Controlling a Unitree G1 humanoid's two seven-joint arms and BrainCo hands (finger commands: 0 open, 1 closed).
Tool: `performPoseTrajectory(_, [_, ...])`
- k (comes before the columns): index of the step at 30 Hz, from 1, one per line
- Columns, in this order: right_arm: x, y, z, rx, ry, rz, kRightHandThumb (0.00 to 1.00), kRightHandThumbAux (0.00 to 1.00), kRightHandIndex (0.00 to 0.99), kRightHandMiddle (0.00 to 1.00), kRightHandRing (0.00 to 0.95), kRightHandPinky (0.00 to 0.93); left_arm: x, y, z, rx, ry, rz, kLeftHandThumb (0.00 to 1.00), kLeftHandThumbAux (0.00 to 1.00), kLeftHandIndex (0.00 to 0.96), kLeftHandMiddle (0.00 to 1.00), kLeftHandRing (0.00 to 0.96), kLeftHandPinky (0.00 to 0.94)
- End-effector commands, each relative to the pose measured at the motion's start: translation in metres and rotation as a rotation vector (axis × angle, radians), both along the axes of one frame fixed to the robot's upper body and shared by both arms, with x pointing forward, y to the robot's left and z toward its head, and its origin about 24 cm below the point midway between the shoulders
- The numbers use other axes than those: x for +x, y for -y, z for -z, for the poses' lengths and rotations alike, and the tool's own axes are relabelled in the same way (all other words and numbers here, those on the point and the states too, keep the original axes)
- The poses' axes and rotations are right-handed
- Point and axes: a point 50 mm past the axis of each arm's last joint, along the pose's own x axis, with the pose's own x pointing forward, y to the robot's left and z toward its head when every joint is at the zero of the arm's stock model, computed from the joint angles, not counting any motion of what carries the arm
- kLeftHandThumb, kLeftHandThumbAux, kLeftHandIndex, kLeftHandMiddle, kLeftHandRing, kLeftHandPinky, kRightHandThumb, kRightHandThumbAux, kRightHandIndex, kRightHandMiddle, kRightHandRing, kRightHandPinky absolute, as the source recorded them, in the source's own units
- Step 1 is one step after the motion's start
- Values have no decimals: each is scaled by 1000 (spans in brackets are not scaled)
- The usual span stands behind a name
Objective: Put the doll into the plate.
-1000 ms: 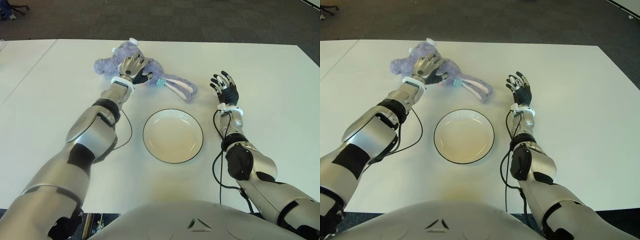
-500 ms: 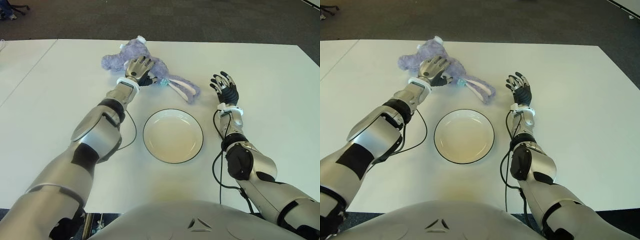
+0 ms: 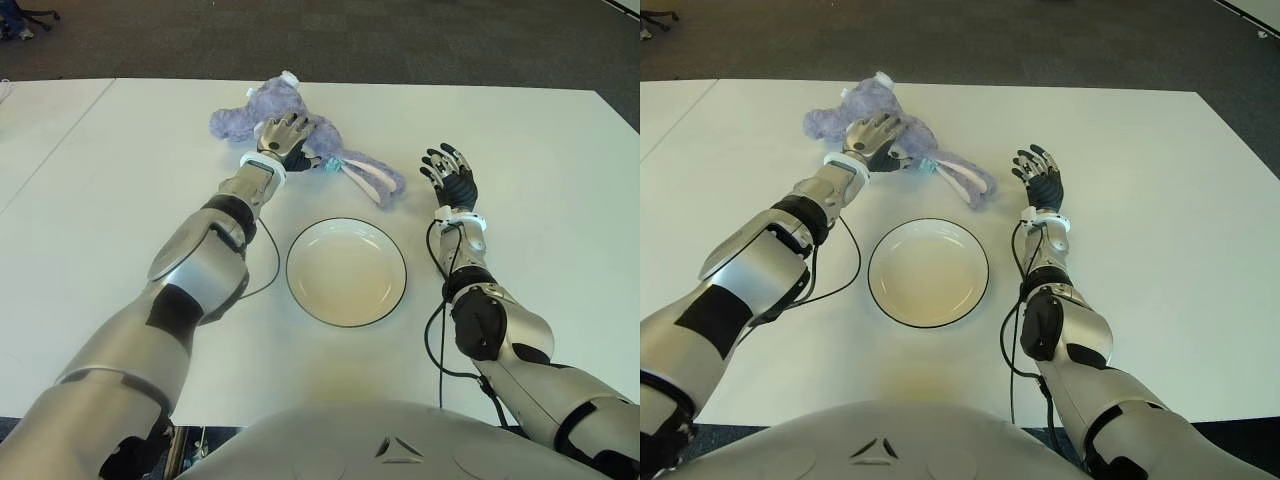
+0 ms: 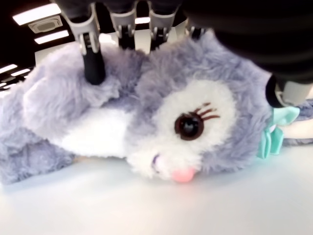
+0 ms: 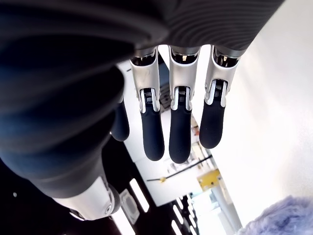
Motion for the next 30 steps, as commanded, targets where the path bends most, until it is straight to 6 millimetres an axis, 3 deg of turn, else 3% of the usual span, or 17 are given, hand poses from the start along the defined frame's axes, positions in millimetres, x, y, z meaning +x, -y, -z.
performPoseTrajectory(1, [-95,-36,110,204,-487,8,511,838,260,334,324,314,-15,10,30,2,-174,10,318,230,0,0,0,0])
performPoseTrajectory(7, [-96,-36,110,186,-486,6,598,853,293,331,310,282,-15,15,31,25,-158,19,350,179,0,0,0,0])
performPoseTrajectory(19, [-97,-37,110,164,-480,-6,599,873,305,332,306,294,-16,19,31,48,-115,18,352,169,0,0,0,0])
performPoseTrajectory(25, [-98,-38,110,182,-471,4,665,869,303,339,318,285,-15,22,29,53,-115,22,314,187,0,0,0,0])
performPoseTrajectory(30, [-99,-39,111,176,-472,7,656,868,293,339,317,281,-16,5,34,68,-150,4,300,199,0,0,0,0])
